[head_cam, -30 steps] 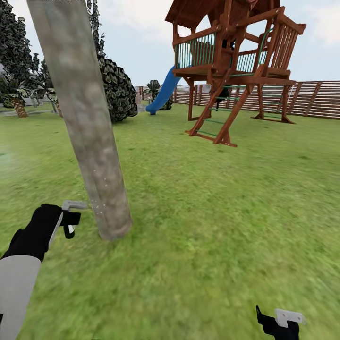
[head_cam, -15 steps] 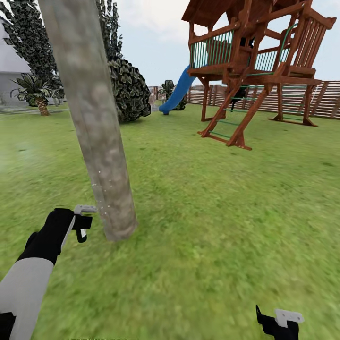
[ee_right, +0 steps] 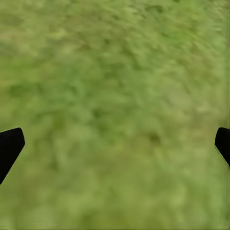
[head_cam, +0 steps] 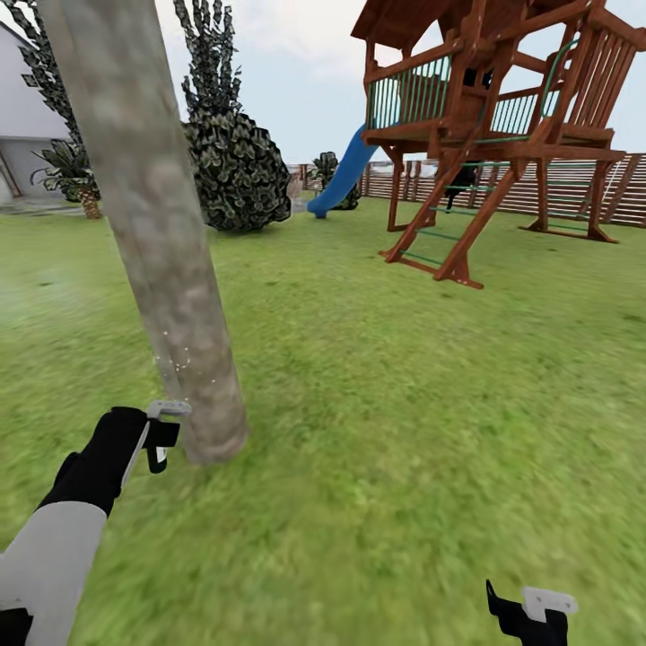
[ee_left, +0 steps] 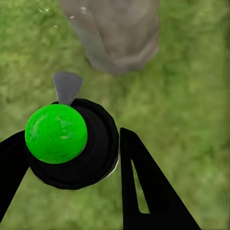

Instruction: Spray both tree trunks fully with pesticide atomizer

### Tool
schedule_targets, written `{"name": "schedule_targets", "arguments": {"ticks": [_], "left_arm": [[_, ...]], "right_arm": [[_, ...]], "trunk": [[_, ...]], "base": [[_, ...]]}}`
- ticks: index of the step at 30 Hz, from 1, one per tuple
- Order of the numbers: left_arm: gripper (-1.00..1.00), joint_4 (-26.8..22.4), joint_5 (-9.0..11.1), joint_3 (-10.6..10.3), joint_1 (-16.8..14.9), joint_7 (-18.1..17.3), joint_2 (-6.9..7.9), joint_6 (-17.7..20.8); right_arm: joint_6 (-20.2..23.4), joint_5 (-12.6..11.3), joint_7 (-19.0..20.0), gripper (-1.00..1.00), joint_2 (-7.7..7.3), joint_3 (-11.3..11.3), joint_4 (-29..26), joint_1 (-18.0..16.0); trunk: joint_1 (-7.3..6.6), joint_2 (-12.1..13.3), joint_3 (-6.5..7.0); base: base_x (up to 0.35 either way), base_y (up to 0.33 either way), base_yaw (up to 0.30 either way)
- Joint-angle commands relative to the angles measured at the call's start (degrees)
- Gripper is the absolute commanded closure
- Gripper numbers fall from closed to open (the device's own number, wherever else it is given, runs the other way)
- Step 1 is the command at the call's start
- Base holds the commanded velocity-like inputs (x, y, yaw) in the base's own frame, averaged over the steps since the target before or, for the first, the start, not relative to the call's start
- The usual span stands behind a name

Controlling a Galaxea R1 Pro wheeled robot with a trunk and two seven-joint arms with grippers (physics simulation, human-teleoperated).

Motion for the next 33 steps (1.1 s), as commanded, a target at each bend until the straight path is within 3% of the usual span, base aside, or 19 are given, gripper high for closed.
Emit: {"name": "schedule_targets", "arguments": {"ticks": [1,5,13,17,19,21,24,29,33], "left_arm": [[1.0,-0.1,-0.6,0.2,0.0,-0.5,0.07,0.2],[1.0,-0.1,-0.4,0.4,2.3,-0.5,0.24,0.1],[1.0,0.1,-0.5,0.5,2.5,-0.4,0.18,0.1],[1.0,3.0,-0.4,0.8,2.6,-0.4,0.12,-0.1],[1.0,5.4,-0.4,2.7,2.6,-0.4,0.17,-3.1],[1.0,8.1,-0.4,6.0,2.6,-0.4,0.4,-6.4],[1.0,9.8,-0.6,8.9,2.6,-0.4,0.51,-8.0],[1.0,10.0,-0.8,9.2,3.7,1.4,0.22,-8.7],[1.0,10.1,-0.8,9.3,5.9,1.7,0.18,-13.6]], "right_arm": [[-0.2,0.6,-0.1,-1.0,0.0,-0.4,0.1,0.0],[-0.2,0.6,-0.1,-1.0,0.02,-0.4,0.1,0.0],[-0.2,0.6,-0.1,-1.0,0.02,-0.4,0.1,0.0],[-0.2,0.6,-0.1,-1.0,0.02,-0.4,0.1,0.0],[-0.2,0.6,-0.1,-1.0,0.02,-0.4,0.1,0.0],[-0.2,0.6,-0.1,-1.0,0.02,-0.4,0.1,0.0],[-0.2,0.6,-0.1,-1.0,0.02,-0.4,0.1,0.0],[-0.2,0.6,-0.1,-1.0,0.02,-0.4,0.1,0.0],[-0.2,0.6,-0.1,-1.0,-0.09,-0.4,0.1,0.0]], "trunk": [[0.01,0.0,-0.05],[0.01,0.0,-0.05],[0.01,0.0,-0.05],[0.01,0.0,-0.05],[0.01,0.0,-0.05],[0.01,0.0,-0.05],[0.01,0.0,-0.05],[0.01,0.0,-0.05],[0.01,0.0,-0.05]], "base": [[0.24,-0.185,0.0],[0.017,-0.211,0.0],[-0.047,-0.257,0.008],[0.135,-0.269,0.226],[0.151,-0.266,0.274],[0.158,-0.261,0.277],[0.163,-0.256,0.277],[0.178,-0.242,0.266],[0.181,-0.24,0.05]]}}
